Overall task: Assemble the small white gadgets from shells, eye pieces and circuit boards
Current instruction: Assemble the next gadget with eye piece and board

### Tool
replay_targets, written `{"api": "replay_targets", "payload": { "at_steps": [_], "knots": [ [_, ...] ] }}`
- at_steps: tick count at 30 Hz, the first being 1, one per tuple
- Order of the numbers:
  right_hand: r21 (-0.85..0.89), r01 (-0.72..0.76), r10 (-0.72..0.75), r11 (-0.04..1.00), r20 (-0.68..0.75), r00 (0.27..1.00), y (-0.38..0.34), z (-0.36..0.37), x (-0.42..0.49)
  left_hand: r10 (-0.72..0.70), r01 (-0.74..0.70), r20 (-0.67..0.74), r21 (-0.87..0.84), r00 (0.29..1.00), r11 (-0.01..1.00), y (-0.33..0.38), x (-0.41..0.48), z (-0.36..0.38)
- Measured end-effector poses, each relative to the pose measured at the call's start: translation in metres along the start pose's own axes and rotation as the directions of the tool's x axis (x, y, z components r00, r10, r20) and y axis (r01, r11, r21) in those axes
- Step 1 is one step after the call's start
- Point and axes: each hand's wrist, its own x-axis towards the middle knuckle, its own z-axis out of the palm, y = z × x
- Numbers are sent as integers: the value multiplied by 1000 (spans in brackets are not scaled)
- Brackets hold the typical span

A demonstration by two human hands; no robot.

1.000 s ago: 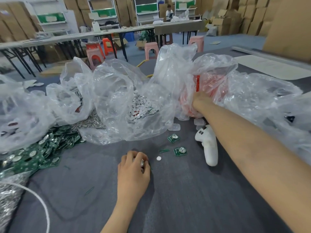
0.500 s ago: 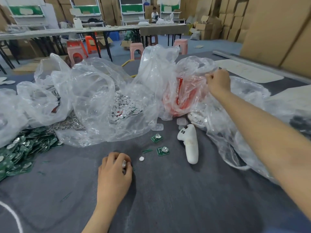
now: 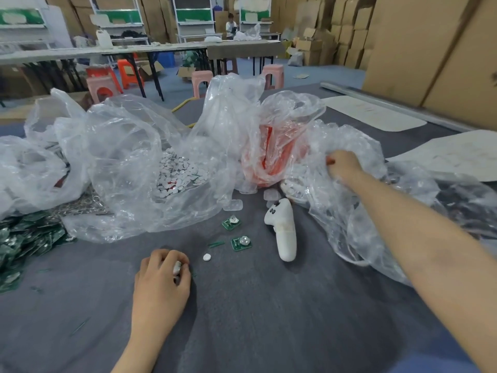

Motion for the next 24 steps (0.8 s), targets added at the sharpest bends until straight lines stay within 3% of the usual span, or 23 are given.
{"api": "replay_targets", "payload": {
  "at_steps": [3,8,10,17,24],
  "knots": [
    [6,22,-22,1000,9,1000,-20,7,-1,6,-5,7,-11,1000,1000,0,0,-1],
    [-98,-186,190,978,25,982,-7,18,7,1,-1,15,-15,1000,1000,-1,0,-2],
    [-129,-227,240,965,95,966,-11,14,8,3,-3,14,-13,1000,1000,0,-1,-2],
    [-483,-87,244,871,273,931,-28,16,16,-17,18,13,-23,1000,1000,2,0,-2],
    [-484,-76,233,872,272,934,-24,18,12,-13,13,9,-22,1000,1000,2,1,-2]
  ]
}}
